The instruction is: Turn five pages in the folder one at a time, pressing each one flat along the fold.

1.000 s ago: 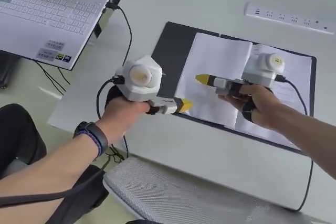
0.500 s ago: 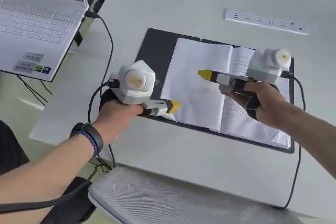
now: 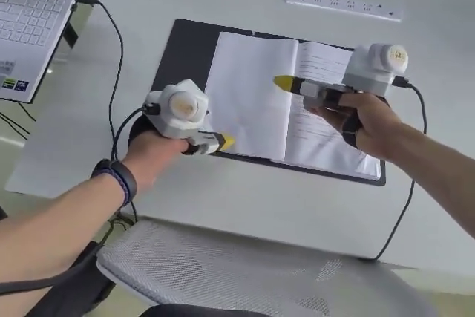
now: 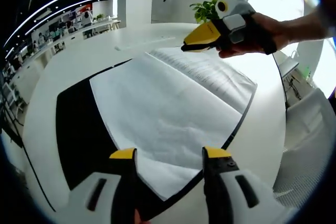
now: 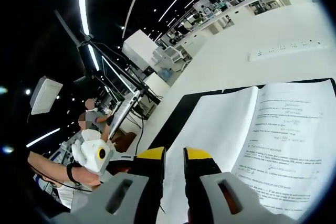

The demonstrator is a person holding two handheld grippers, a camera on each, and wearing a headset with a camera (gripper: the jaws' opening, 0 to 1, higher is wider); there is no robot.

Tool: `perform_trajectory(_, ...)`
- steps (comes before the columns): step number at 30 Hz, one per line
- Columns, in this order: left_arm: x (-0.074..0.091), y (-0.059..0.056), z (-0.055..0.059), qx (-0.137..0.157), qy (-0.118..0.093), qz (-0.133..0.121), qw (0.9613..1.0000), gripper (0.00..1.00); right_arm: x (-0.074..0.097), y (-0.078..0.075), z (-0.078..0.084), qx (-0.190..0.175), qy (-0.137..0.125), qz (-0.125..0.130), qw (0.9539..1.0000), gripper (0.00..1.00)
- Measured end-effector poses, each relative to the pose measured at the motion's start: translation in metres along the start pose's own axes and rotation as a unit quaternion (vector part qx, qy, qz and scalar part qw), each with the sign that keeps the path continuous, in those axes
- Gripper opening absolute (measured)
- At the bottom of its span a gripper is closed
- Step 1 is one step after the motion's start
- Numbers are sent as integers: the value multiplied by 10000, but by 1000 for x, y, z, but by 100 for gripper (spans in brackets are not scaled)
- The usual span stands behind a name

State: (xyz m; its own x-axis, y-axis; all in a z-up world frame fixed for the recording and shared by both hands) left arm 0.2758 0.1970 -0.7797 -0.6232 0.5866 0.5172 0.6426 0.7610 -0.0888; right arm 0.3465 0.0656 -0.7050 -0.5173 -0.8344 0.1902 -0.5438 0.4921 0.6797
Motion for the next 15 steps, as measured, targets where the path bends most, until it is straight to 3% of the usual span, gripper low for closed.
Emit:
perform_trajectory(2,1,-2,5,-53,54,5,10000,49,2,-2,1,11,11,15,10000,12)
perform_trajectory(3,2,-2,4,-100,-16,-44,9999,48,2,-4,1,14,20,23,10000,12)
perform_trajectory(9,2,-2,3,-152,18,-91,9998,49,4,-13,4,94,158,43,9998,11)
perform_trajectory(15,2,-2,2,-112,19,-94,9999,49,-2,-27,-5,161,202,41,9997,11)
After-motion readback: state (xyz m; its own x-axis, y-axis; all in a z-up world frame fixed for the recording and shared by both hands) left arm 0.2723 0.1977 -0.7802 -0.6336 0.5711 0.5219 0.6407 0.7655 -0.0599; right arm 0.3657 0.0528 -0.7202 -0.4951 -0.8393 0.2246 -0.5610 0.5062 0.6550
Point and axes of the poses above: the centre of the closed fingertips' face, and the gripper's own axes: x roughly backward along the fingers, y roughly to its left, z roughly out of its underside, the point moved 4 cm from there along x, roughly backward along the fingers, and after that the axes turned 14 degrees about -y, right-handed, at the moved point
